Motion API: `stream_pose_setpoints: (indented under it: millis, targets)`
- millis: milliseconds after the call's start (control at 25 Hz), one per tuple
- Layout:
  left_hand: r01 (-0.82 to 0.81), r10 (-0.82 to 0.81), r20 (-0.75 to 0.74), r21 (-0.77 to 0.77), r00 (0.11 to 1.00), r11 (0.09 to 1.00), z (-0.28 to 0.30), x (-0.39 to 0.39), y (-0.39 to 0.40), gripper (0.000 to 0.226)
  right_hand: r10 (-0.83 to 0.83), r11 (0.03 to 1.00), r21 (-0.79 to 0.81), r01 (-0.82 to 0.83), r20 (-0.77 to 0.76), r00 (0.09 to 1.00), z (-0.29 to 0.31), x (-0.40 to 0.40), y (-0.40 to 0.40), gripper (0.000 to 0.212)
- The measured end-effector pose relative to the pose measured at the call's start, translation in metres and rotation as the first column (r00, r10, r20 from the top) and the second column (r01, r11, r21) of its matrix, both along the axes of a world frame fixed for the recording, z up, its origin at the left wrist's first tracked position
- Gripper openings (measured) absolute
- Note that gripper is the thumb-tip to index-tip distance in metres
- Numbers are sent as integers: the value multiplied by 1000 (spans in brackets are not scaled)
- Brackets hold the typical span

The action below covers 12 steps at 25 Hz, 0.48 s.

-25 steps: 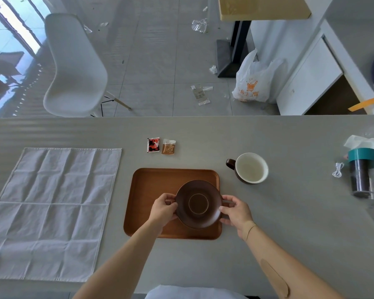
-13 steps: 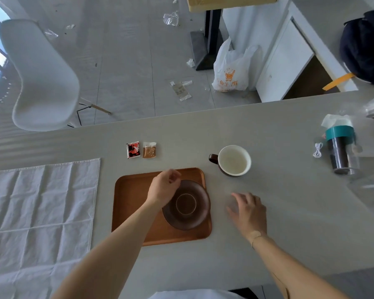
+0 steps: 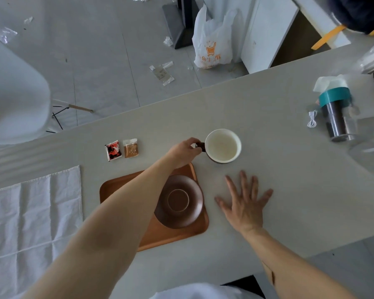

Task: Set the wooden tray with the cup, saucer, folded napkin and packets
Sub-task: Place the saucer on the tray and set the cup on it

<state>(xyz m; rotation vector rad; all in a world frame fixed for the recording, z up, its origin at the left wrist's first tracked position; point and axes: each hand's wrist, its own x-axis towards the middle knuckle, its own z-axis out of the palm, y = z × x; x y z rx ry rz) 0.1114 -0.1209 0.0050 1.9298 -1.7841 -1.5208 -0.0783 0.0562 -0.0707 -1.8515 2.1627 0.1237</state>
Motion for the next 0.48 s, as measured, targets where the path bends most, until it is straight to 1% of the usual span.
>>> stream_pose_setpoints:
  millis: [80,160,320,480]
  targets:
    - [-40,42,-38,33,998,999,0,-3,-2,21,0,999,-33,0,-14,1000,-3,1,1,77]
    - [-42,45,-65,45,997,998,0,-4,-4,13,-16,999,-48,15,-16,1000,-4,0,0,77]
    - [19,-15,-57,61,998,998,-1,-4,-7,16,-38,997,-74,37,-15,999,-4,0,2,76]
    - [5,0,-79,60,997,998,-5,-4,-8,18,-54,995,-80,53,-10,998,-5,0,1,73]
